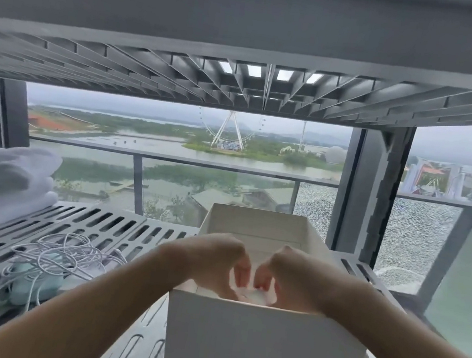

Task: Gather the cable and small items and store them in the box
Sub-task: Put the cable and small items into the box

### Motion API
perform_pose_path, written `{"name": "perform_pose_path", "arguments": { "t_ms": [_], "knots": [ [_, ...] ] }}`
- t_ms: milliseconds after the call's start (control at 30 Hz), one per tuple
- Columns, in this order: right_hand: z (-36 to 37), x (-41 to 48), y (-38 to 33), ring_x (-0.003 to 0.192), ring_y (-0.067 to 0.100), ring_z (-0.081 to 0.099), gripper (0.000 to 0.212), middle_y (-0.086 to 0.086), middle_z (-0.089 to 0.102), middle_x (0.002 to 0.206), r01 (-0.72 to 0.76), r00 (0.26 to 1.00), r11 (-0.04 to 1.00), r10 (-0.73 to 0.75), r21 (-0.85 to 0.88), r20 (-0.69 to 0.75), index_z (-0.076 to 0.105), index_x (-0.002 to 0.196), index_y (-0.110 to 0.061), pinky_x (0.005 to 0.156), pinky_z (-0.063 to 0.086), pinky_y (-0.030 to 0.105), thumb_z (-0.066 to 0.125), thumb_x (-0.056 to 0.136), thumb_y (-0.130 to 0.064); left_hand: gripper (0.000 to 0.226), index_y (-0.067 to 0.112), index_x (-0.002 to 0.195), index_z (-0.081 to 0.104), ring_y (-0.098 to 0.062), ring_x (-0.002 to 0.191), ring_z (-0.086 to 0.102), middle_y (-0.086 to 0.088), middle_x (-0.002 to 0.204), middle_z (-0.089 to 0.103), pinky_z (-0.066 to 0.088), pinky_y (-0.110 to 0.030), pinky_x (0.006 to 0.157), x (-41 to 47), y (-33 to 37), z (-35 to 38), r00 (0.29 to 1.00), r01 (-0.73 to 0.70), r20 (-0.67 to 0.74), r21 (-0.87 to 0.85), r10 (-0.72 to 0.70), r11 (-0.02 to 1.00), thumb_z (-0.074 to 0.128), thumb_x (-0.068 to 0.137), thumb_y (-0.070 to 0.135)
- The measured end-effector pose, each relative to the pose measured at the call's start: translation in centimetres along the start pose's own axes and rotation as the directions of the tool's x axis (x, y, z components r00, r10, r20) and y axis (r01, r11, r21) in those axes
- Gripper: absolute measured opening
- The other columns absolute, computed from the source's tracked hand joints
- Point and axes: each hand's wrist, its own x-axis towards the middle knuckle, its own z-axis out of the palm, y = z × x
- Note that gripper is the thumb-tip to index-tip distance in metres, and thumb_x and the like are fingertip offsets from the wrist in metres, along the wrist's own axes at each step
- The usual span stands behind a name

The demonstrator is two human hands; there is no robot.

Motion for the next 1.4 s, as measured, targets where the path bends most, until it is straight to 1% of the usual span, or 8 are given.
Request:
{"name": "perform_pose_path", "arguments": {
  "t_ms": [133, 300, 433, 567, 700, 933, 1167, 1400],
  "knots": [
    [0.2, 0.0, 0.6, 0.065, 0.003, 0.055, 0.021, -0.006, 0.07, 0.087, -0.045, 0.998, 0.998, 0.043, 0.046, 0.041, 0.069, 0.093, -0.02, 0.051, 0.031, 0.001, 0.061, 0.075, -0.011, 0.033, 0.024, 0.102, 0.067, -0.001, 0.081, 0.061, 0.011, 0.1, 0.07, 0.036, 0.004, 0.056, 0.0, -0.7, 0.0, 1.0, -0.013, 0.001, -0.023, 0.013, 1.0, 0.077, 0.071, 0.03],
    [-0.5, 0.1, 0.8, 0.075, 0.002, 0.053, 0.03, -0.014, 0.061, 0.083, -0.046, 0.988, 0.997, 0.053, 0.054, -0.143, 0.067, 0.098, -0.023, 0.065, 0.037, 0.013, 0.074, 0.073, -0.036, 0.036, 0.03, 0.104, 0.065, 0.005, 0.087, 0.058, 0.016, 0.104, 0.068, 0.04, -0.007, 0.075, -2.0, -1.1, -1.4, 0.969, -0.008, -0.246, -0.068, -0.009, 0.998, 0.072, 0.073, 0.045],
    [-1.8, 1.1, -0.8, 0.069, -0.005, 0.049, 0.025, -0.015, 0.062, 0.085, 0.0, 0.954, 1.0, 0.009, 0.031, -0.3, 0.066, 0.099, -0.023, 0.064, 0.032, 0.003, 0.07, 0.077, -0.035, 0.023, 0.031, 0.1, 0.065, 0.008, 0.085, 0.056, 0.018, 0.101, 0.068, 0.041, -0.011, 0.078, -5.3, -2.0, -2.9, 0.912, 0.029, -0.409, -0.016, -0.032, 0.999, 0.067, 0.079, 0.04],
    [-3.1, 2.9, -4.8, 0.077, 0.001, 0.053, 0.019, -0.009, 0.067, 0.095, 0.075, 0.878, 0.994, -0.029, 0.077, -0.479, 0.065, 0.098, -0.023, 0.077, 0.046, 0.019, 0.066, 0.081, -0.031, 0.019, 0.033, 0.096, 0.066, 0.008, 0.082, 0.059, 0.02, 0.097, 0.067, 0.048, -0.018, 0.079, -9.3, -3.6, -4.3, 0.857, 0.095, -0.508, -0.018, -0.091, 0.995, 0.068, 0.079, 0.04],
    [-3.9, 5.8, -10.1, 0.081, 0.006, 0.06, 0.021, -0.006, 0.07, 0.099, 0.181, 0.809, 0.981, -0.11, 0.066, -0.578, 0.066, 0.101, -0.021, 0.077, 0.048, 0.023, 0.066, 0.081, -0.027, 0.021, 0.031, 0.097, 0.067, 0.004, 0.083, 0.062, 0.019, 0.096, 0.068, 0.053, -0.021, 0.077, -13.4, -5.7, -4.7, 0.834, 0.185, -0.525, -0.021, -0.169, 0.982, 0.069, 0.078, 0.039],
    [-2.5, 10.4, -18.0, 0.085, 0.014, 0.065, 0.02, 0.0, 0.071, 0.097, 0.337, 0.766, 0.94, -0.24, 0.055, -0.597, 0.067, 0.101, -0.016, 0.08, 0.053, 0.031, 0.06, 0.085, -0.025, 0.021, 0.028, 0.095, 0.07, -0.001, 0.083, 0.064, 0.012, 0.097, 0.071, 0.053, -0.024, 0.08, -19.8, -9.3, -3.6, 0.799, 0.357, -0.502, -0.049, -0.332, 0.933, 0.07, 0.077, 0.038],
    [2.9, 14.1, -21.1, 0.093, 0.025, 0.063, 0.024, 0.009, 0.067, 0.106, 0.254, 0.85, 0.965, -0.19, 0.066, -0.492, 0.064, 0.105, -0.012, 0.084, 0.05, 0.037, 0.054, 0.085, -0.02, 0.014, 0.035, 0.089, 0.066, -0.005, 0.087, 0.061, 0.012, 0.096, 0.069, 0.05, -0.031, 0.082, -23.7, -13.0, 0.2, 0.726, 0.521, -0.475, -0.09, -0.496, 0.849, 0.067, 0.077, 0.043],
    [9.6, 17.5, -20.2, 0.108, 0.025, 0.054, 0.051, 0.008, 0.053, 0.123, 0.127, 0.941, 0.98, -0.07, 0.154, -0.332, 0.049, 0.124, -0.014, 0.086, 0.049, 0.034, 0.062, 0.082, -0.039, 0.061, 0.031, 0.128, 0.042, -0.015, 0.125, 0.041, 0.004, 0.14, 0.041, 0.036, -0.035, 0.104, -22.1, -16.4, 5.7, 0.747, 0.599, -0.335, -0.037, -0.575, 0.8, 0.066, 0.075, 0.048]
  ]
}}
